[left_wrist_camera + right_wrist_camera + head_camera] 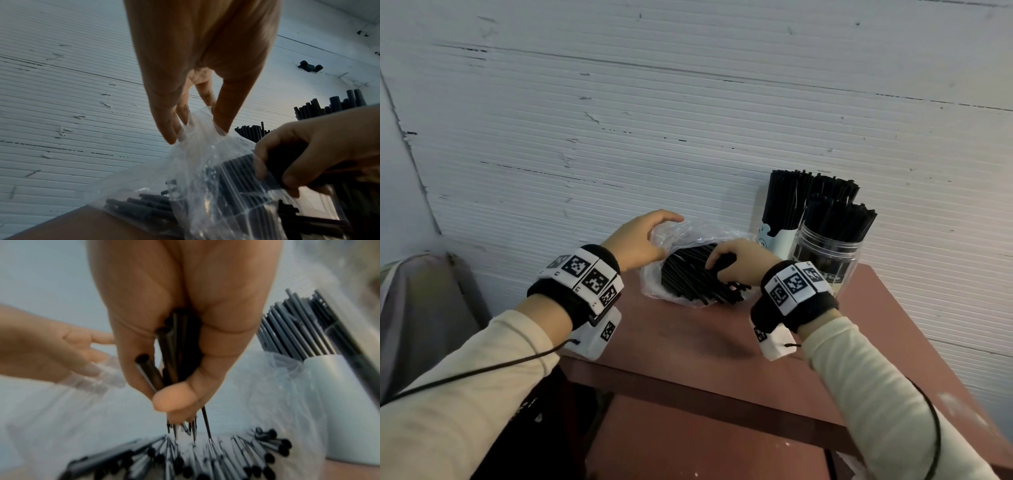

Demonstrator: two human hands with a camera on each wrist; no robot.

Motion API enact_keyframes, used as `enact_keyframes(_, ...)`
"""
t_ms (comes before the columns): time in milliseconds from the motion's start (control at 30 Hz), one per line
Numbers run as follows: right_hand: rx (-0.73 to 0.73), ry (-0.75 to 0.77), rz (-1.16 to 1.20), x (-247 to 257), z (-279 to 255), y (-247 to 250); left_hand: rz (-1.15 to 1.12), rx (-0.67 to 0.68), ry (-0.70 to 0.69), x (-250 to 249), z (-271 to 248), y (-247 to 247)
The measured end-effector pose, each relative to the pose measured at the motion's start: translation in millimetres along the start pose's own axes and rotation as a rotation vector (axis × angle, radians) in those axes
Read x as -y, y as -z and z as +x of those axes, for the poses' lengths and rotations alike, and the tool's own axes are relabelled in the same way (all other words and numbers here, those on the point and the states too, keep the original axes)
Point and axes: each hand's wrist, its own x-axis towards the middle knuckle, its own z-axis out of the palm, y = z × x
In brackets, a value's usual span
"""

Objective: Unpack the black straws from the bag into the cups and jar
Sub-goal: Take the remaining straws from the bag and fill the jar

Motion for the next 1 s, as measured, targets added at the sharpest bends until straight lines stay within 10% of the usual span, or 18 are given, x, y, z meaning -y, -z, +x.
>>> enact_keyframes(200,0.064,0.034,0.022,-1.1,-38.7,24.7,0.208,-0.188,-0.16,-18.9,-11.5,-18.5)
enact_keyframes(433,0.11,0.1,0.02,1.9,-84.5,46.1,0.348,0.151,-0.275,-51.3,2.4,-70.0)
enact_keyframes(667,0.076,0.191,0.053,-2.1,-117.9,65.0,0.385,0.139,-0.368,-80.6,8.7,-89.4)
enact_keyframes(1000,-0.484,0.443,0.265,14.0,-142.5,112.1,-0.094,0.022,-0.326,-123.6,5.8,-90.6)
